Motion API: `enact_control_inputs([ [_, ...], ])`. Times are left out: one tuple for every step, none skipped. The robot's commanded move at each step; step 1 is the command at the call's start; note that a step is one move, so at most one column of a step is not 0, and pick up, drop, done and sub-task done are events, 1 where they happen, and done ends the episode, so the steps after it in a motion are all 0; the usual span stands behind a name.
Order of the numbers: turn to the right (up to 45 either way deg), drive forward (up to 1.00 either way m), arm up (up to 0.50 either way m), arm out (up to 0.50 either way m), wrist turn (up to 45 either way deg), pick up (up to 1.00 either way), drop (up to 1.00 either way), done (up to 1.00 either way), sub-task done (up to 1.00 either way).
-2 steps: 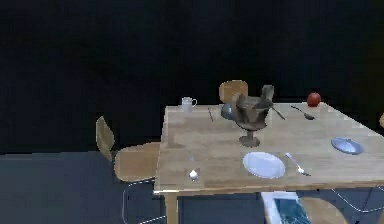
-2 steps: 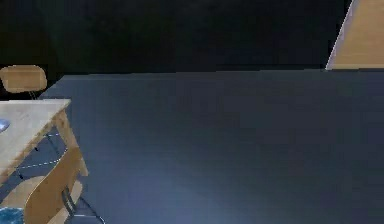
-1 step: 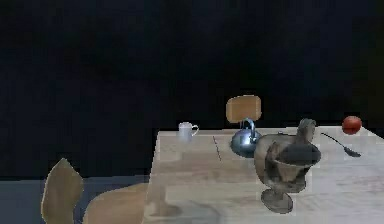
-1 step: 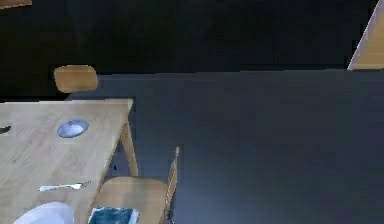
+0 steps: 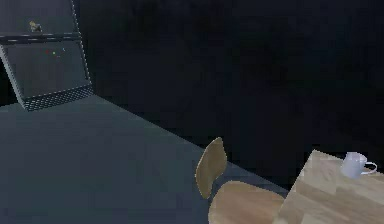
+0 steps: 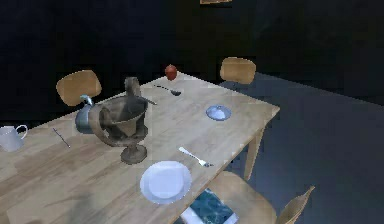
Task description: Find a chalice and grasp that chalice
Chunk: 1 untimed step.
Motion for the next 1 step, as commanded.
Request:
enact_control_inputs([
  [-15.0,0.00,0.00,0.00,0.0,0.00,0.00,0.00,0.00],
])
